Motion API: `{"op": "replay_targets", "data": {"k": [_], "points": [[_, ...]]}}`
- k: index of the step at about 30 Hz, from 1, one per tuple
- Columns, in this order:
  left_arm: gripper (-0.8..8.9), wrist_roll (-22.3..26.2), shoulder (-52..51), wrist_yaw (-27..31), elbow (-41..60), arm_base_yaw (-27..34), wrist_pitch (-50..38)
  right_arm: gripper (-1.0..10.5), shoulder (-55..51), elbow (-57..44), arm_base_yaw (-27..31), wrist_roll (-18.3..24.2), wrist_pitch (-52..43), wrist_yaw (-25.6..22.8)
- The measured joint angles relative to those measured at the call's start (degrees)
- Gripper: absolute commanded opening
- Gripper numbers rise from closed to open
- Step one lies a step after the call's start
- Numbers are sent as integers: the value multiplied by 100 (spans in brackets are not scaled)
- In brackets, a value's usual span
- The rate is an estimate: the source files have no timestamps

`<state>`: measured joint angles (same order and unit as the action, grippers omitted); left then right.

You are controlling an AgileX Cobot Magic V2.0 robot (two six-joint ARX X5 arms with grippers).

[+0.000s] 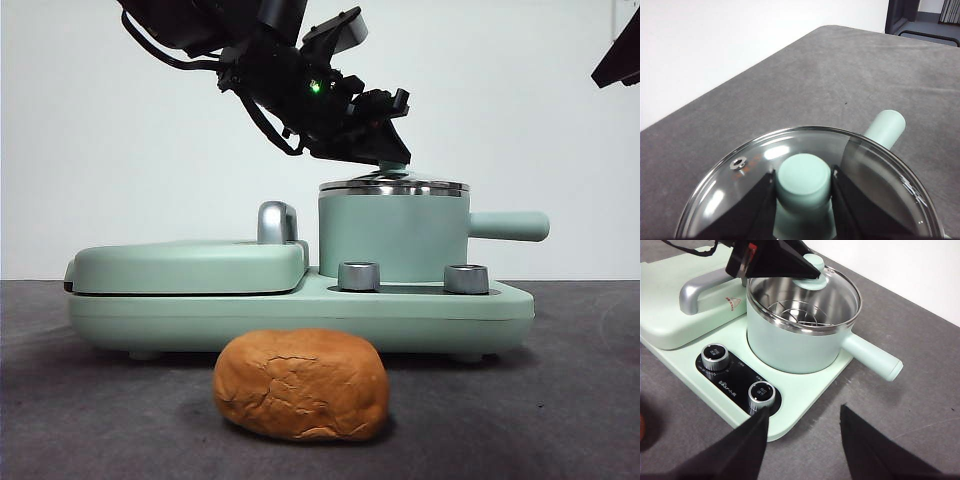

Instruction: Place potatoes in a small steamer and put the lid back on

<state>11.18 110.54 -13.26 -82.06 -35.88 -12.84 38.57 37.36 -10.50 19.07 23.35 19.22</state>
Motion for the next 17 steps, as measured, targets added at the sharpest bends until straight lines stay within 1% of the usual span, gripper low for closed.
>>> {"op": "replay_targets", "data": {"k": [5, 9, 13, 17], "points": [[5, 103, -129, 0, 0, 0, -13, 227, 0, 0, 0, 0, 0, 0], [5, 114, -498, 0, 0, 2, 195, 227, 0, 0, 0, -2, 0, 0], [6, 37, -968, -4, 0, 15, 612, 227, 0, 0, -2, -2, 0, 2], [10, -203, -1423, -9, 0, 120, 1250, 227, 0, 0, -50, -2, 0, 7]]}}
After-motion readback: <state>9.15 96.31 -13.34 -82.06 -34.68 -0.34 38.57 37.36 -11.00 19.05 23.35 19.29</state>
